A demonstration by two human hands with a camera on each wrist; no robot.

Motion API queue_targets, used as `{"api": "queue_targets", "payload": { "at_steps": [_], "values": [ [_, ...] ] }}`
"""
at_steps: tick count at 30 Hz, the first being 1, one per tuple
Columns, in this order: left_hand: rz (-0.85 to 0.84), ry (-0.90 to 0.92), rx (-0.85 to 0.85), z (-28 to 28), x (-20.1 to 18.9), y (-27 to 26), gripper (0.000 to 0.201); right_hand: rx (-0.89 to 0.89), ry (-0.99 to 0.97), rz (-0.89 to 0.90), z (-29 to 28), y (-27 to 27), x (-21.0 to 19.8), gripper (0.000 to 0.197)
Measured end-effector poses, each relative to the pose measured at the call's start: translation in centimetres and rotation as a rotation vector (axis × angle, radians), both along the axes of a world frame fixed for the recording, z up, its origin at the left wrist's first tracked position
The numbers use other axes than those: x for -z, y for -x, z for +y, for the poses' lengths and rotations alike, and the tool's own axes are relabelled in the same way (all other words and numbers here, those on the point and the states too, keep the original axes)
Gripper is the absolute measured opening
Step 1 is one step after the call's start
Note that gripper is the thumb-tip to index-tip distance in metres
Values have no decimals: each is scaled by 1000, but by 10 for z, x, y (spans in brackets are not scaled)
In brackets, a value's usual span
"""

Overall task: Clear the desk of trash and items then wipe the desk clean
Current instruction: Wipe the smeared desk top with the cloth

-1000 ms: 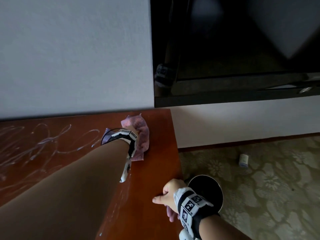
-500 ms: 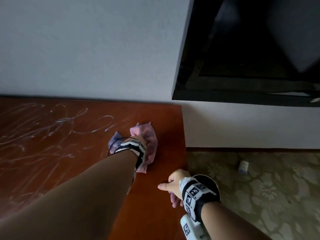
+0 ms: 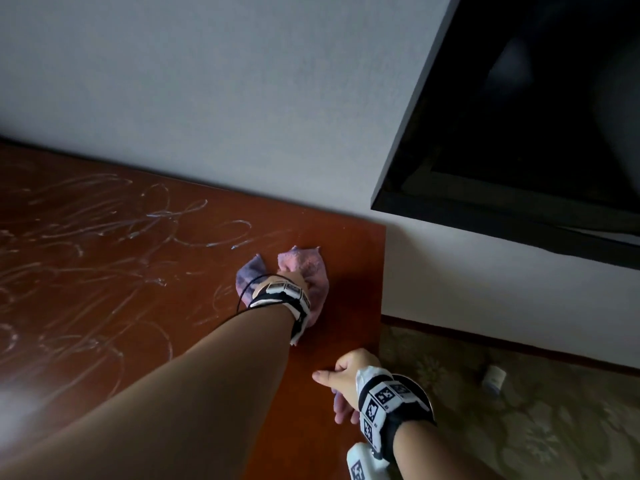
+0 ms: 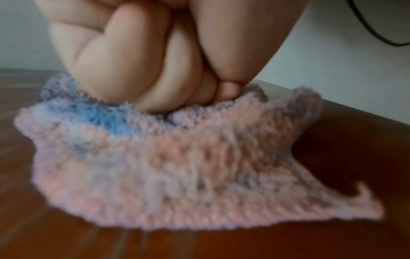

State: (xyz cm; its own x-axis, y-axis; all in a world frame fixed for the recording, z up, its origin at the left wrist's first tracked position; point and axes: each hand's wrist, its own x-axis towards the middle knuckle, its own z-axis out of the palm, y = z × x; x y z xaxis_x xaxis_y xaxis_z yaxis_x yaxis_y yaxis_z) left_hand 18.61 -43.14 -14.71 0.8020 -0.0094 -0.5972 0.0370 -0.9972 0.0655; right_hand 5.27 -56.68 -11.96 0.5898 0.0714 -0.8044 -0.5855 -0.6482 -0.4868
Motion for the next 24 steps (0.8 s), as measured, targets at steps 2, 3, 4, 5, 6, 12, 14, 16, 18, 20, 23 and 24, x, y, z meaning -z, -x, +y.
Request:
{"api": "queue_targets", "payload": {
  "at_steps": [2, 3, 4, 5, 6, 12, 14, 16, 18, 20, 23, 24],
  "values": [
    [155, -56, 34, 6, 9, 26, 54, -10, 8, 22, 2, -2, -1, 45],
    [198, -98, 68, 7, 11, 38, 63, 2, 9, 51, 2, -4, -2, 45],
    [209, -107, 98, 11, 14, 49, 66, 12, 10, 77, 4, -5, -2, 45],
    [220, -106, 97, 11, 12, 57, 62, 31, 16, 84, 4, -5, -1, 44],
    [217, -111, 111, 12, 13, 63, 57, 39, 24, 75, 5, -5, 1, 44],
    [115, -24, -128, 10, 5, 57, 45, 1, 16, -7, 1, -1, 15, 40],
    [34, -4, -153, 11, 0, 54, 40, -10, 5, -26, 1, -2, 17, 41],
    [-32, 12, -167, 11, -7, 65, 42, -14, 13, -34, 1, 1, 18, 41],
    [-6, 28, -184, 11, -9, 82, 48, 4, 20, -54, 0, 2, 21, 40],
    [62, 55, -219, 21, -7, 105, 49, 14, 21, -73, 3, 3, 22, 39],
    [153, 106, -260, 33, 5, 136, 53, 4, 2, -92, 4, 7, 23, 40],
    [174, 116, -260, 34, 6, 142, 58, 4, 16, -92, 4, 6, 23, 41]
  ]
}}
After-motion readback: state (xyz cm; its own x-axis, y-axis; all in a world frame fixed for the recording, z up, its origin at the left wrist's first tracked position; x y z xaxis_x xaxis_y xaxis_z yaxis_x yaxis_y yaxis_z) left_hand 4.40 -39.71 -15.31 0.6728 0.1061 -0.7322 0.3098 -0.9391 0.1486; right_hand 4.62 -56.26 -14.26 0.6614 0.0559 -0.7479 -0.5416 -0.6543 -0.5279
